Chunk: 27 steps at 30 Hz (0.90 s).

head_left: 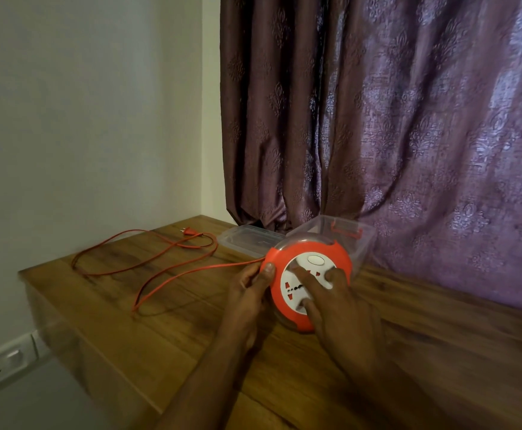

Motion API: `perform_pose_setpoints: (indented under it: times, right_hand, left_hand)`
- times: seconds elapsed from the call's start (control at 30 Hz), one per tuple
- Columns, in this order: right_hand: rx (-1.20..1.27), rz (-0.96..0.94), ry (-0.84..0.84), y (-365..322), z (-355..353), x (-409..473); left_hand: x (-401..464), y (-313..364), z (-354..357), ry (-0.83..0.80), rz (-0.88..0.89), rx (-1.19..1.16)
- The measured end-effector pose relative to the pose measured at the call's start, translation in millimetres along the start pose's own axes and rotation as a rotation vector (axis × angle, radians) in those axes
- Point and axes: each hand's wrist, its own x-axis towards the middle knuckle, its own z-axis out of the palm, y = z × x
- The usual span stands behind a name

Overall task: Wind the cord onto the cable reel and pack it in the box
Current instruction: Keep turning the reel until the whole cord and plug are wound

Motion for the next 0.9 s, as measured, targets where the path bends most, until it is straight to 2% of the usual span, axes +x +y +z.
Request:
perform_pose_setpoints:
  times: [0.4,0.57,0.7,0.8,0.9]
  right_hand:
    - [0.128,0.168,0.016,0.1,-1.7,2.5]
    - [0.226,0.339,0.05,1.2,-1.6,6.0]
    - [0.292,0.405,0.043,1.5,0.5,6.6]
    - [0.374,0.471,0.03,1.4,1.3,7.7]
    - [0.564,0.531,0.043,1.2,1.3,10.0]
  left_hand:
    - [-1.9,-1.3,0.7,-0.063,0.003,0.075]
    - [-2.3,-3.4,2.4,-0.085,-0.015,0.071]
    - [-0.9,-3.8,2.6,-0.082,-0.029,0.072]
    - [-0.3,-3.7,2.9,-0.086,-0.019,0.066]
    - [-0.2,-4.9,3.1,-0.08,-0.024,0.039]
